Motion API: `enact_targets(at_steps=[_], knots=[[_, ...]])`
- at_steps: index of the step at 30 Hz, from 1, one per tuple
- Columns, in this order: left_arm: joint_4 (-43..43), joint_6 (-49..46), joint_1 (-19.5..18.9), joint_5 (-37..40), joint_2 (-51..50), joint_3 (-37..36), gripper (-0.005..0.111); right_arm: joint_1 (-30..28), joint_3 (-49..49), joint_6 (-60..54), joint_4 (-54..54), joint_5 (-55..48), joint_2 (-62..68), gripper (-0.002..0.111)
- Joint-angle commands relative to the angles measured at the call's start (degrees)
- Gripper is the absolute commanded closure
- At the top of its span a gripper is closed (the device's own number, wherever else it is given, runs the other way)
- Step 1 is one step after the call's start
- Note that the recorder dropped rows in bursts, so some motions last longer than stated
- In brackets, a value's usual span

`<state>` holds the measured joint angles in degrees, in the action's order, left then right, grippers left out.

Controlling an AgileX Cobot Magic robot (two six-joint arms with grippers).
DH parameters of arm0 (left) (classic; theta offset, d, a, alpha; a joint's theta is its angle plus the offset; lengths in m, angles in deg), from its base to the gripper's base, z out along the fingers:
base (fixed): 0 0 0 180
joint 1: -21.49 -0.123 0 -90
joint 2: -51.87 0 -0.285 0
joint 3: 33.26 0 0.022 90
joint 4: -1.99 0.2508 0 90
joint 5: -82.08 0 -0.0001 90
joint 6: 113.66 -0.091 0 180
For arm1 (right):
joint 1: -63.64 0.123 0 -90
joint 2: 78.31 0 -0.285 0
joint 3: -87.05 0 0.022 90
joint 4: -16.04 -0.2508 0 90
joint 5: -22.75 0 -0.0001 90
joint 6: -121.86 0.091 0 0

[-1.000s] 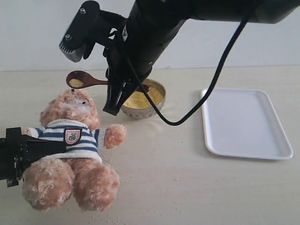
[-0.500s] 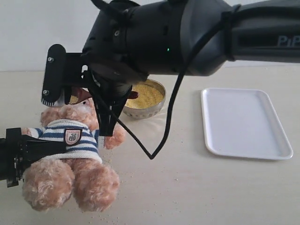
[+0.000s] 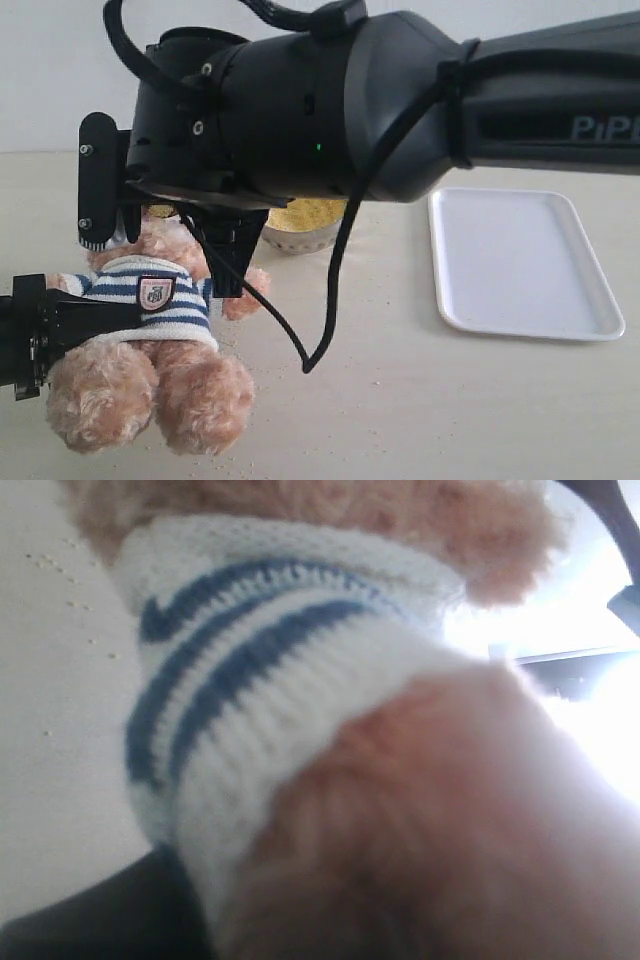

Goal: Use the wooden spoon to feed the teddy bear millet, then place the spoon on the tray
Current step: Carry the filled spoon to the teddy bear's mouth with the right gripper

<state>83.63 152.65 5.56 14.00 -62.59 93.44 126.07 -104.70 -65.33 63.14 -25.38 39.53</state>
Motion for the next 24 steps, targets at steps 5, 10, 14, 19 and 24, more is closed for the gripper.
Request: enact_targets(at_steps=[5,10,14,19,24], knots=[[0.3,-0.5,0.4,-1.9,0.0,0.1,0.102,2.1,-0.3,3.3,1.4,-4.2,0.3,0.109],[0.4,-0.9,0.4,-1.9,0.0,0.1,0.102,3.4,-0.3,10.1,4.9,-6.0,0.3,0.109],[0.4,-1.1,0.4,-1.9,0.0,0.1,0.102,4.0,-0.3,15.3,5.7,-8.2,0.4,0.109],[0.3,-1.1,0.4,-1.9,0.0,0.1,0.102,4.8,-0.3,16.4,4.9,-9.1,-0.1,0.109],[-0.3,-1.3,0.4,-1.9,0.0,0.1,0.102,5.2,-0.3,16.4,4.0,-10.3,-0.3,0.109]])
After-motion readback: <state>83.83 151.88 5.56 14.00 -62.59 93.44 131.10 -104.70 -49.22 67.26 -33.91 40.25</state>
